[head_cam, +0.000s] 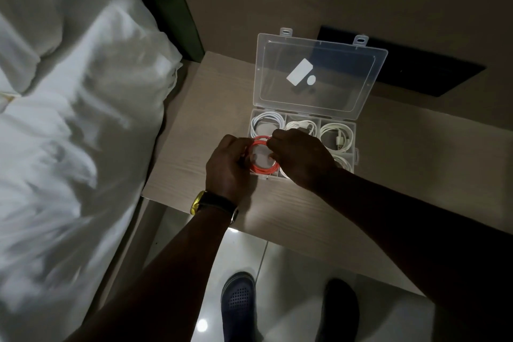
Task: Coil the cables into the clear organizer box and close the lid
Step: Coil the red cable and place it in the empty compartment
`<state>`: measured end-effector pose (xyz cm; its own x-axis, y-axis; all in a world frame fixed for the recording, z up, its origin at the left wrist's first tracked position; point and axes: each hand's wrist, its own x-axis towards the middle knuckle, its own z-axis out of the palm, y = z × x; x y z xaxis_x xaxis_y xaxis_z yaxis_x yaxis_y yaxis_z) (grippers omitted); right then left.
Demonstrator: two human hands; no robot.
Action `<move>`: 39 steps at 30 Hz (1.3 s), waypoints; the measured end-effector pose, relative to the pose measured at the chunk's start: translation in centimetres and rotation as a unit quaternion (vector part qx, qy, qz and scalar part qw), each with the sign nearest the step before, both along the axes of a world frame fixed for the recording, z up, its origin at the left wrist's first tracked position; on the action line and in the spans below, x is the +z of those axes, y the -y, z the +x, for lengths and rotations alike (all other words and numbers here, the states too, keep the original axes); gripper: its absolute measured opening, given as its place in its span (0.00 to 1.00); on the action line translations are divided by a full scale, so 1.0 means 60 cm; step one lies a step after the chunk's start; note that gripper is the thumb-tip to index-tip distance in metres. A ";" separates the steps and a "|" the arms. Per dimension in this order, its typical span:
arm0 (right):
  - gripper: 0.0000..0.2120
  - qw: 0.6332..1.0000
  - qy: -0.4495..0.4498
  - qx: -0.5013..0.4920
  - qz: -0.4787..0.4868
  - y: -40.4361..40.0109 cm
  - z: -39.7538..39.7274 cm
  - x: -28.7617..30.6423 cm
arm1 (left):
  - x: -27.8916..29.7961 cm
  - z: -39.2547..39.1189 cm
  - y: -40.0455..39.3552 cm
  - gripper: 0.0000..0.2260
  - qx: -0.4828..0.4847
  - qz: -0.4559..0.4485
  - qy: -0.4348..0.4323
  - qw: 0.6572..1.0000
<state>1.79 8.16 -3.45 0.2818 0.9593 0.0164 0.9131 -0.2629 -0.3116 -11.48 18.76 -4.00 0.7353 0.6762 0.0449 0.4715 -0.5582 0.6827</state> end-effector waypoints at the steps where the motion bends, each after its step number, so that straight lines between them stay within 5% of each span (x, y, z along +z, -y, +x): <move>1: 0.04 1.000 -0.007 0.007 0.005 0.003 0.001 0.000 | -0.002 -0.001 0.000 0.08 -0.011 0.010 -0.007 1.000; 7: 0.06 1.000 -0.026 -0.011 -0.006 -0.008 0.006 0.003 | -0.009 0.002 -0.005 0.05 -0.015 -0.004 0.000 1.000; 12: 0.15 0.970 -0.174 -0.162 0.051 -0.019 -0.002 0.003 | -0.003 0.014 -0.006 0.13 0.005 -0.068 0.011 0.998; 15: 0.06 0.987 -0.114 -0.112 0.032 -0.014 -0.006 0.003 | -0.010 0.008 -0.003 0.10 -0.002 -0.055 0.010 0.998; 20: 0.08 0.998 -0.025 -0.043 -0.034 -0.014 -0.003 0.001 | -0.010 0.010 0.003 0.08 0.005 -0.037 0.026 0.999; 31: 0.17 0.986 -0.054 0.039 -0.156 0.004 0.015 0.019 | 0.000 -0.036 0.002 0.20 -0.105 -0.050 -0.002 0.993; 39: 0.11 0.990 0.012 -0.073 -0.123 -0.014 -0.032 0.021 | 0.004 -0.019 0.016 0.12 -0.070 -0.040 -0.066 0.995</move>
<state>-0.15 9.02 -2.16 0.4204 0.8843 -0.2031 0.8663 -0.4577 -0.1999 -12.60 17.78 -3.73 0.8188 0.5638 -0.1085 0.4811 -0.5706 0.6655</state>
